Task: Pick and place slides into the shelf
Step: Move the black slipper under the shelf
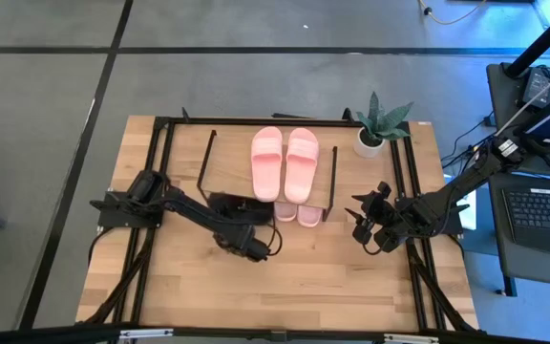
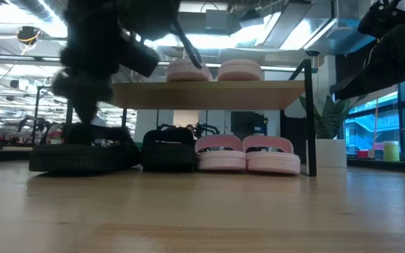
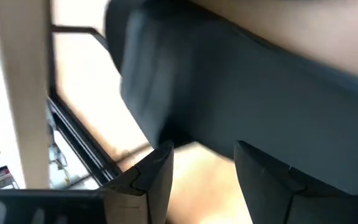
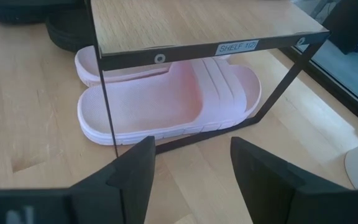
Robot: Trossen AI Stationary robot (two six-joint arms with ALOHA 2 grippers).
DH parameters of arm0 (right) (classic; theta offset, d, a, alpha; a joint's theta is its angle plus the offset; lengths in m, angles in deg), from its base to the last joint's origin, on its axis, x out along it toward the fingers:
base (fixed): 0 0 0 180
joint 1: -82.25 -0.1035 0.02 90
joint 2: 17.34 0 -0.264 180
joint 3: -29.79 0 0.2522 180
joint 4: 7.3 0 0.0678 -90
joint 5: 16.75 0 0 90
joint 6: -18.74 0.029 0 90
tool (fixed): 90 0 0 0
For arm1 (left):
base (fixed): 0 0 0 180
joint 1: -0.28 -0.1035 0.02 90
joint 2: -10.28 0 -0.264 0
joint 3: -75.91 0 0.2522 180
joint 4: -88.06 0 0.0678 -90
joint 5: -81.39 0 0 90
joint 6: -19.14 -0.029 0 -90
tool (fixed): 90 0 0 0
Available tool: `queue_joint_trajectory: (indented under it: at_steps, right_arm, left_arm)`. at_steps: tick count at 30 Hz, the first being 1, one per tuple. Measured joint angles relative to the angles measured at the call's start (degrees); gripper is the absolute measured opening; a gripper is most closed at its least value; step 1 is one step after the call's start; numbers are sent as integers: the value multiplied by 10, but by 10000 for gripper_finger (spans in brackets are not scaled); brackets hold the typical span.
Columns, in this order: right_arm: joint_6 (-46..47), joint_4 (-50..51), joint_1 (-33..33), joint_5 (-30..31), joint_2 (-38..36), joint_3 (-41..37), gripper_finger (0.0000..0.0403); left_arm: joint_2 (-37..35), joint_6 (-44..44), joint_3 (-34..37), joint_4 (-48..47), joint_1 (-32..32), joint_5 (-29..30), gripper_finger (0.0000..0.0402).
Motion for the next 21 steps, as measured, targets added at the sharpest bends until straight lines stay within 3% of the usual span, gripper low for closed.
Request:
queue_joint_trajectory:
  at_steps: [7,12,16,21]
  right_arm:
    - [0,0,0,0,0,0,210]
    - [-1,0,0,0,0,0,210]
    - [-2,0,0,0,0,0,210]
    - [-3,0,0,-3,0,0,210]
  left_arm:
    - [0,-48,-51,-4,61,-126,161]
    - [-8,-94,-90,76,100,-192,161]
    - [-28,-136,-90,221,115,-206,161]
    - [-29,-141,-83,235,122,-211,161]
